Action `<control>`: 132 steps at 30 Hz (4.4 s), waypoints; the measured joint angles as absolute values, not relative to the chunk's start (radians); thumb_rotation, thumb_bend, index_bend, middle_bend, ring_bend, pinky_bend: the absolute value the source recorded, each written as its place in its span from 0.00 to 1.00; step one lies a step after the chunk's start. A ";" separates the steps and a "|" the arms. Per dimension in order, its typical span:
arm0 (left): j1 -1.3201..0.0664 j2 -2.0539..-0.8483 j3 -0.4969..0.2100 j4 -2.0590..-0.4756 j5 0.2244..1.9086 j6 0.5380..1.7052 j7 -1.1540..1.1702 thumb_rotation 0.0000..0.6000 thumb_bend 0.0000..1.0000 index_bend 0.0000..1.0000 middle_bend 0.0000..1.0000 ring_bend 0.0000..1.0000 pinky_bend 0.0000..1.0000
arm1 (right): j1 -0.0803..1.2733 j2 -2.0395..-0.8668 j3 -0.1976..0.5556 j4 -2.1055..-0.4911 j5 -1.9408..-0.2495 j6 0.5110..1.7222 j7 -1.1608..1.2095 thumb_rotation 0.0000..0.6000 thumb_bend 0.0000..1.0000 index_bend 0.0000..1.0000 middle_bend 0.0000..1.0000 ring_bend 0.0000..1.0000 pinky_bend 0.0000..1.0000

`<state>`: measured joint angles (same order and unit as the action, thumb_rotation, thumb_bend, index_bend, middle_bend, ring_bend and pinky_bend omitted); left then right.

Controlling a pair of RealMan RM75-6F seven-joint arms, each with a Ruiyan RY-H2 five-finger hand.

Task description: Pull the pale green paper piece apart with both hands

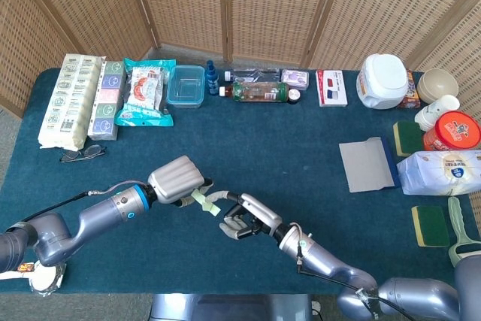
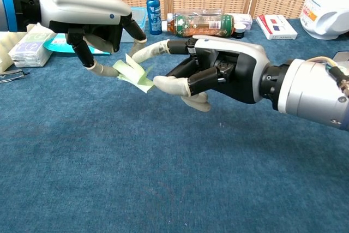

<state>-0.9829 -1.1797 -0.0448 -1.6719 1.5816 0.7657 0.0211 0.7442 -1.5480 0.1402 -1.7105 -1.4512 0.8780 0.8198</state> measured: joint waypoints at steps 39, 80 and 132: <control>-0.981 -1.187 -0.026 -1.668 1.604 0.770 -0.003 1.00 0.47 0.71 1.00 1.00 1.00 | 0.755 -1.572 0.143 -1.695 -1.434 0.860 0.798 1.00 0.47 0.22 0.90 0.88 0.84; -0.977 -1.183 -0.026 -1.651 1.608 0.787 -0.046 1.00 0.47 0.71 1.00 1.00 1.00 | 0.750 -1.582 0.143 -1.667 -1.436 0.860 0.812 1.00 0.47 0.30 0.90 0.88 0.84; -0.977 -1.192 -0.025 -1.652 1.628 0.806 -0.084 1.00 0.47 0.71 1.00 1.00 1.00 | 0.742 -1.602 0.179 -1.676 -1.389 0.865 0.732 1.00 0.48 0.39 0.94 0.91 0.85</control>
<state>-0.9766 -1.1919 -0.0247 -1.6519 1.6284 0.8061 -0.0839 0.7424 -1.6021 0.1790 -1.6755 -1.3892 0.8655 0.7324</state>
